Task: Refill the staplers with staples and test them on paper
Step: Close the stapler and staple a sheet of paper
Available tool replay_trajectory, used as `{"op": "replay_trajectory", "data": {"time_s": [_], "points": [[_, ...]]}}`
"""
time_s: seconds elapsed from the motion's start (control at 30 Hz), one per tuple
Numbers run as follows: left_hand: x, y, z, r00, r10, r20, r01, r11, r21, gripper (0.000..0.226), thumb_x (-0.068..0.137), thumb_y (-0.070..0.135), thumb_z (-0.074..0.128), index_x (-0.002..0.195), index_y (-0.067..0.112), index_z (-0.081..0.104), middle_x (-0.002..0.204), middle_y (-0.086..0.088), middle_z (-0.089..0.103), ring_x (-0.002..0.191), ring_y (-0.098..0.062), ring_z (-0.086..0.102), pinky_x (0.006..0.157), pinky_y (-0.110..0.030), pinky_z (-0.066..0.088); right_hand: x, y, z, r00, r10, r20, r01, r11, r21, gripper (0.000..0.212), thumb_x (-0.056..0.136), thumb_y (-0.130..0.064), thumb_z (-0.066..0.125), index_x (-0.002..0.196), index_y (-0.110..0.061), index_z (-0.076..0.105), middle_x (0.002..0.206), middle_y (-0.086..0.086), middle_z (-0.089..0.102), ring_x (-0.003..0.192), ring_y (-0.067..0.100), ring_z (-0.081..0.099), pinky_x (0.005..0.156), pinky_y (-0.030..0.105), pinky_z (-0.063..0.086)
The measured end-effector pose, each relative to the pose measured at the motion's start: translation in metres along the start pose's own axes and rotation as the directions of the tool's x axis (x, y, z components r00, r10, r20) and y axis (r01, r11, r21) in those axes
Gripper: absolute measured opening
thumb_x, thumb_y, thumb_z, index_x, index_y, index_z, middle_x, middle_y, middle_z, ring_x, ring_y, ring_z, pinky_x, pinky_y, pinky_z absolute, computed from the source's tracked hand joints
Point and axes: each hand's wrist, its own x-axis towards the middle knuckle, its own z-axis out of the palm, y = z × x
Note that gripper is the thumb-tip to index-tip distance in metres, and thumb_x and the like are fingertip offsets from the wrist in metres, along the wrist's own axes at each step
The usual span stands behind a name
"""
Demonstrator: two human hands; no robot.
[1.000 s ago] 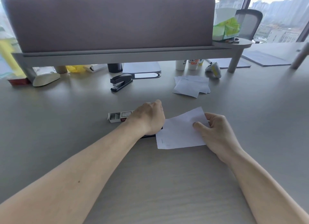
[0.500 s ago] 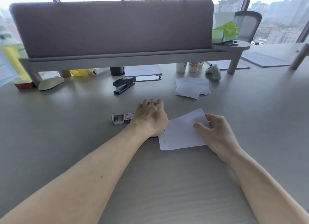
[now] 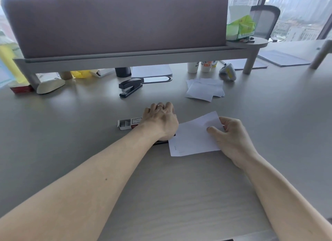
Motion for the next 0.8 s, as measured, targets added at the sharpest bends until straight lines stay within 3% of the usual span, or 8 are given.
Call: {"op": "replay_trajectory", "data": {"time_s": [0.17, 0.33, 0.5, 0.8], "points": [[0.0037, -0.0018, -0.0009, 0.997, 0.006, 0.078, -0.005, 1.0, -0.016, 0.05, 0.108, 0.034, 0.023, 0.157, 0.027, 0.028, 0.167, -0.007, 0.026, 0.153, -0.028, 0.017, 0.121, -0.042, 0.014, 0.0031, 0.0015, -0.0006, 1.0, 0.003, 0.007, -0.004, 0.999, 0.041, 0.025, 0.084, -0.027, 0.061, 0.098, -0.026, 0.081, 0.089, 0.002, 0.084, 0.085, 0.037, 0.08, 0.081, 0.065, 0.063], [0.0057, -0.0009, 0.0021, 0.999, 0.007, 0.052, -0.008, 0.999, 0.037, 0.049, 0.108, 0.033, 0.024, 0.154, 0.025, 0.035, 0.166, -0.006, 0.029, 0.153, -0.027, 0.019, 0.121, -0.04, 0.012, 0.0058, 0.005, -0.0005, 1.0, 0.0, 0.004, -0.001, 0.998, 0.056, 0.021, 0.09, -0.023, 0.062, 0.099, -0.025, 0.082, 0.088, -0.003, 0.085, 0.083, 0.026, 0.082, 0.082, 0.061, 0.064], [0.0045, -0.0003, 0.0055, 1.0, 0.003, 0.01, -0.004, 0.997, 0.079, 0.045, 0.107, 0.033, 0.023, 0.147, 0.022, 0.041, 0.161, -0.007, 0.037, 0.15, -0.028, 0.026, 0.12, -0.039, 0.015, 0.0062, 0.0068, 0.0, 1.0, -0.007, 0.009, 0.006, 0.997, 0.07, 0.023, 0.089, -0.023, 0.062, 0.1, -0.026, 0.082, 0.09, -0.003, 0.085, 0.084, 0.027, 0.082, 0.083, 0.061, 0.064], [0.0061, -0.0042, 0.0014, 0.999, -0.001, 0.033, 0.004, 0.997, -0.072, 0.048, 0.108, 0.038, 0.024, 0.152, 0.025, 0.039, 0.163, -0.006, 0.036, 0.15, -0.029, 0.027, 0.119, -0.043, 0.02, 0.0052, 0.0066, -0.0005, 1.0, -0.014, -0.001, 0.014, 0.997, 0.075, 0.02, 0.093, -0.019, 0.063, 0.098, -0.025, 0.082, 0.09, -0.004, 0.085, 0.083, 0.023, 0.082, 0.084, 0.057, 0.065]]}}
